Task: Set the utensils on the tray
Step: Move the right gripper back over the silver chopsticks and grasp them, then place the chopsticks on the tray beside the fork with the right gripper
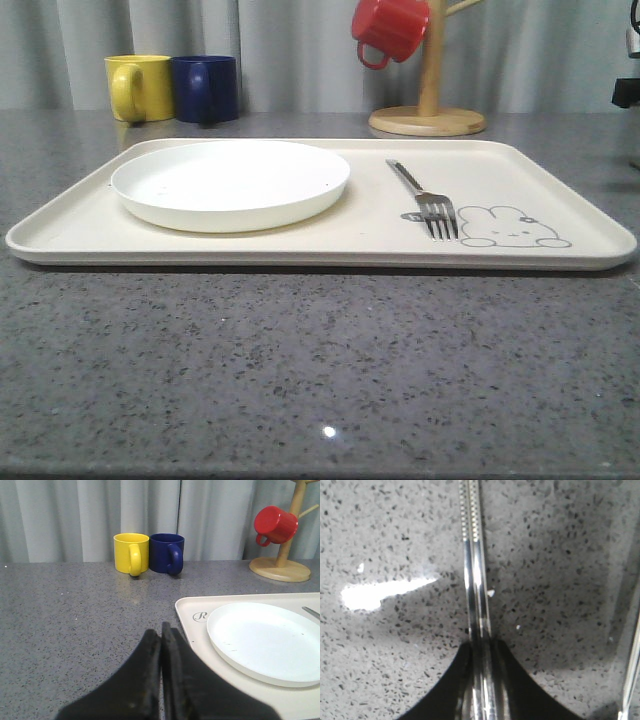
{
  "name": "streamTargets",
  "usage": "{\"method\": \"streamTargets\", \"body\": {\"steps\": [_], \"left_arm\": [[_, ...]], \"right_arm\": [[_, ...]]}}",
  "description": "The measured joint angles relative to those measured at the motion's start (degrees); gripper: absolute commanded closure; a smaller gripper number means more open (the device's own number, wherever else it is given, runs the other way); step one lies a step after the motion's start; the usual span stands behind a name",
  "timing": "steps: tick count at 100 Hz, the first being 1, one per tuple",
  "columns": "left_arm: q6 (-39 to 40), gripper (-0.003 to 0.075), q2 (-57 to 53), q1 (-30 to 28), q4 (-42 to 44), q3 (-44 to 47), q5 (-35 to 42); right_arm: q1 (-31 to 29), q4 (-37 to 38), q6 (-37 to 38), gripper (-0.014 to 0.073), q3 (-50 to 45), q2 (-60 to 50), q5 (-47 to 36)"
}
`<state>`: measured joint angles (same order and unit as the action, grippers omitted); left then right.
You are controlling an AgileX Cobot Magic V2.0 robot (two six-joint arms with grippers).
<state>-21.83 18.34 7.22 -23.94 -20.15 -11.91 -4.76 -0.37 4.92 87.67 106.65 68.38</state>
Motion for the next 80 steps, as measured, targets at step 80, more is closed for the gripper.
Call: {"method": "streamTargets", "body": {"steps": [80], "left_arm": [[0.0, 0.0738, 0.0, 0.0, 0.0, 0.0, 0.0]], "right_arm": [[17.76, -4.55, 11.23, 0.0618, -0.21, -10.91, -4.07]]}}
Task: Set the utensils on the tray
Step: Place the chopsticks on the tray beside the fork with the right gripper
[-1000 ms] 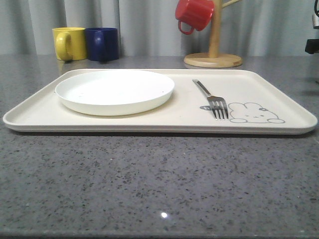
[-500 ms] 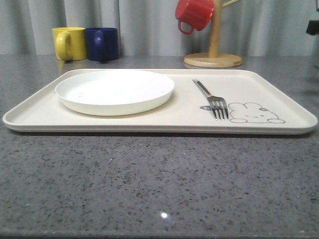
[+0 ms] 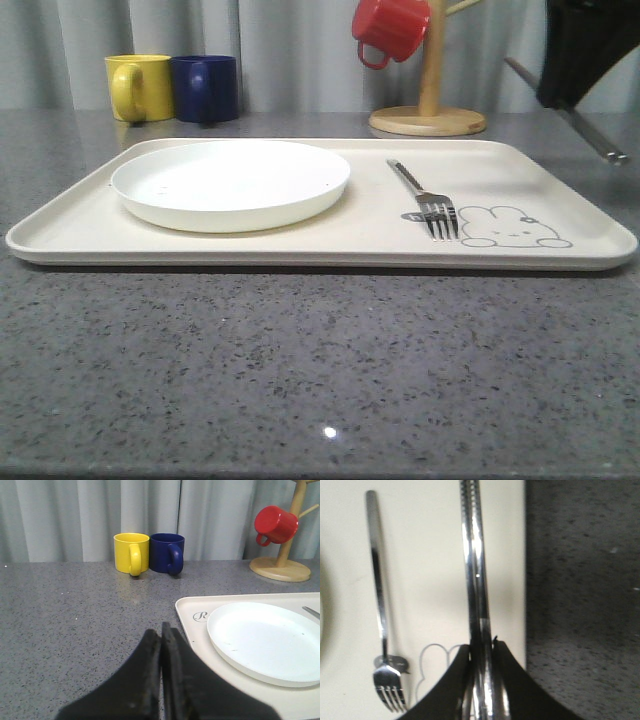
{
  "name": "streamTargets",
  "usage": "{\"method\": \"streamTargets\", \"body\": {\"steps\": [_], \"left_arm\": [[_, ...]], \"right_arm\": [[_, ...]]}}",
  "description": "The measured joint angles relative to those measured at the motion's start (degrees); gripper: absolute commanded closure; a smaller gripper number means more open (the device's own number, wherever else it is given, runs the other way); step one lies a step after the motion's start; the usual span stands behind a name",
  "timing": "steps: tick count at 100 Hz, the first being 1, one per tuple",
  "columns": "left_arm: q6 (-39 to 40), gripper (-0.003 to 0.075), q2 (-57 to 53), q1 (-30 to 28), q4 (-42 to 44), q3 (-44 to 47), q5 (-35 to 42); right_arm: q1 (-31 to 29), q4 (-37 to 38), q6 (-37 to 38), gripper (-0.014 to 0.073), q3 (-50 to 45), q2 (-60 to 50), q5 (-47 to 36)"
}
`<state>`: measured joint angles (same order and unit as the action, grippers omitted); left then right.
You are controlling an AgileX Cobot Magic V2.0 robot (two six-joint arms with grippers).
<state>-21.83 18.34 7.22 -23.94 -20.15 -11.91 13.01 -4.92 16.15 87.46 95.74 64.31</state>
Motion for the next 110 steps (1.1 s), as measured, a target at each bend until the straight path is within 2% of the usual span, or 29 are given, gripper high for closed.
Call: {"method": "streamTargets", "body": {"steps": [26, 68, 80, 110], "left_arm": [[0.0, 0.0738, 0.0, 0.0, 0.0, 0.0, 0.0], [0.0, 0.0738, 0.0, 0.0, 0.0, 0.0, 0.0], [0.0, 0.0738, 0.0, 0.0, 0.0, 0.0, 0.0], [0.0, 0.0738, 0.0, 0.0, 0.0, 0.0, 0.0]], "right_arm": [[5.18, -0.13, 3.93, 0.0618, 0.0, 4.43, -3.17], [6.18, -0.6, 6.3, 0.0608, 0.0, 9.21, -5.23], [6.18, -0.81, 6.3, 0.054, 0.0, 10.39, -5.23], [6.18, -1.15, 6.43, 0.0291, 0.12, 10.48, -5.23]]}}
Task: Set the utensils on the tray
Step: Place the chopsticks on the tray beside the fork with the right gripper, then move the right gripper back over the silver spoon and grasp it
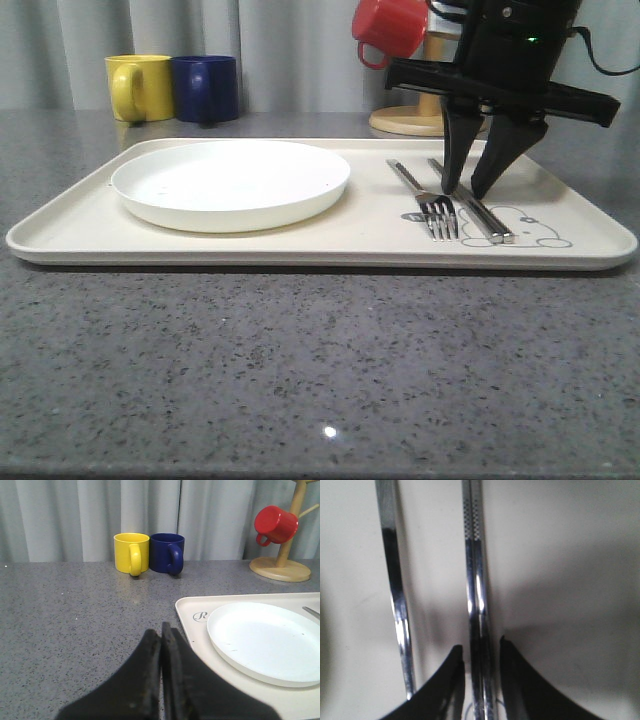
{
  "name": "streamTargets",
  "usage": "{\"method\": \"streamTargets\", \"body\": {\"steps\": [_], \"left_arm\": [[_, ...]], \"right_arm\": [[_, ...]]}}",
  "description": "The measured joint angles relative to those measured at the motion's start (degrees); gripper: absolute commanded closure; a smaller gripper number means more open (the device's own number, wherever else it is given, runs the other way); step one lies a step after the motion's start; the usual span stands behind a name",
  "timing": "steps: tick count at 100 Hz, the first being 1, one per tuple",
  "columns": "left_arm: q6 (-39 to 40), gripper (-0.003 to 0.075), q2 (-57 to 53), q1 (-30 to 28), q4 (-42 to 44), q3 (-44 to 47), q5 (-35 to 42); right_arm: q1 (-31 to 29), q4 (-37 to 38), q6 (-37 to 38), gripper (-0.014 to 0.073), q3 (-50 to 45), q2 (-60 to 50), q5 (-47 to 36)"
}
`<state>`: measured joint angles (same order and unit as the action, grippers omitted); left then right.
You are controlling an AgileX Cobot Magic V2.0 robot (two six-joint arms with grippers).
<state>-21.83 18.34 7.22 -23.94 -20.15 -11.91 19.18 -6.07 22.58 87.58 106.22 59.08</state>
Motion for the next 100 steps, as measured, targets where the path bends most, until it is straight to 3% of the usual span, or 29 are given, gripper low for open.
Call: {"method": "streamTargets", "body": {"steps": [30, 43, 85, 100], "left_arm": [[0.0, 0.0738, 0.0, 0.0, 0.0, 0.0, 0.0], [0.0, 0.0738, 0.0, 0.0, 0.0, 0.0, 0.0], [0.0, 0.0738, 0.0, 0.0, 0.0, 0.0, 0.0], [0.0, 0.0738, 0.0, 0.0, 0.0, 0.0, 0.0]], "right_arm": [[-0.12, 6.92, -0.25, 0.027, 1.71, -1.79, 3.21], [-2.81, 9.81, -3.05, 0.027, 2.4, -5.12, 5.48], [-25.21, 8.98, -15.73, 0.027, 2.71, -8.68, 10.16], [-30.61, 7.3, -18.23, 0.027, 1.58, -8.68, 9.36]]}}
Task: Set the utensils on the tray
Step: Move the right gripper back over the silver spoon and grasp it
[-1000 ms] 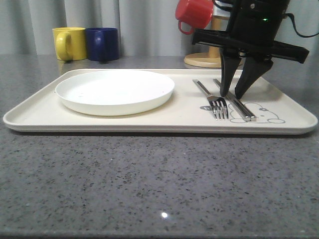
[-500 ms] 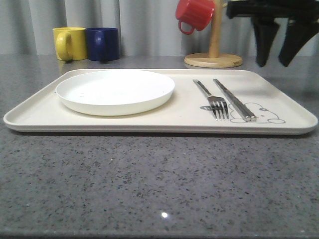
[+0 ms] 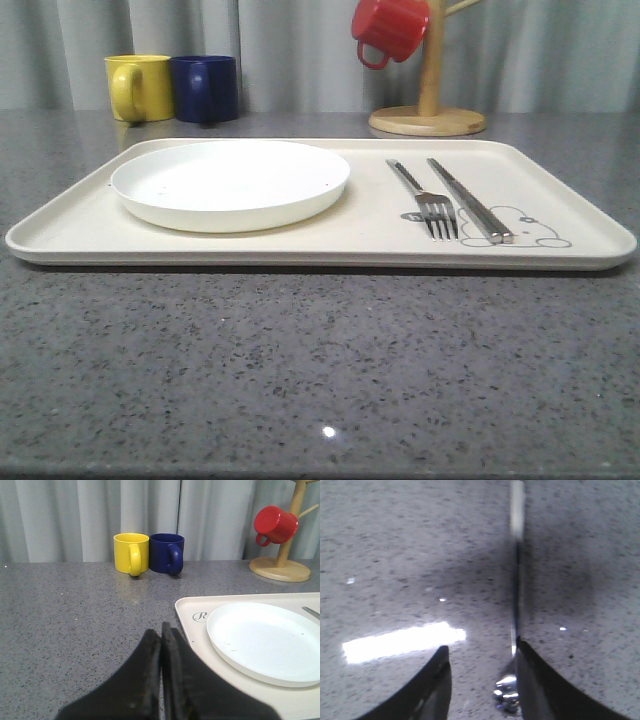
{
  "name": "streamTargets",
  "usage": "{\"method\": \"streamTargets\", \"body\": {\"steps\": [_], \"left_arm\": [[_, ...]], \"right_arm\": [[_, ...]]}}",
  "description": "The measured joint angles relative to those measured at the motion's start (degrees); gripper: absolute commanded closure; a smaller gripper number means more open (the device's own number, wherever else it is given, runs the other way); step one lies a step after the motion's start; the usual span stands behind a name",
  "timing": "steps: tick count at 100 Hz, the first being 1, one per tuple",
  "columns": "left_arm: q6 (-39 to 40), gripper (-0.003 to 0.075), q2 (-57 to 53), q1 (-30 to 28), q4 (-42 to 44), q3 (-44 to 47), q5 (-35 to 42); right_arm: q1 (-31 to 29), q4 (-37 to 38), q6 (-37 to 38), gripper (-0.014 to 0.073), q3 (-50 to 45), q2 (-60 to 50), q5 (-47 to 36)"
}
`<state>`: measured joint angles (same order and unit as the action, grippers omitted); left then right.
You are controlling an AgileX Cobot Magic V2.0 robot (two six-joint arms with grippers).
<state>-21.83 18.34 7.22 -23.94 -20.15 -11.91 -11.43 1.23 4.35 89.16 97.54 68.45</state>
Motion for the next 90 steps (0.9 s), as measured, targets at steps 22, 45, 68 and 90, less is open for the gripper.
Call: {"method": "streamTargets", "body": {"steps": [22, 45, 68, 90], "left_arm": [[0.0, 0.0738, 0.0, 0.0, 0.0, 0.0, 0.0], [0.0, 0.0738, 0.0, 0.0, 0.0, 0.0, 0.0], [0.0, 0.0738, 0.0, 0.0, 0.0, 0.0, 0.0], [0.0, 0.0738, 0.0, 0.0, 0.0, 0.0, 0.0]], "right_arm": [[-2.67, -1.23, -1.73, 0.027, -0.52, 1.57, -1.67], [-3.03, -2.09, -2.61, 0.027, -0.56, 5.79, -2.34], [-4.67, -2.09, -2.7, 0.027, -0.66, 6.52, -3.11], [-4.67, -2.43, -2.7, 0.027, -0.66, 8.2, -3.64]]}}
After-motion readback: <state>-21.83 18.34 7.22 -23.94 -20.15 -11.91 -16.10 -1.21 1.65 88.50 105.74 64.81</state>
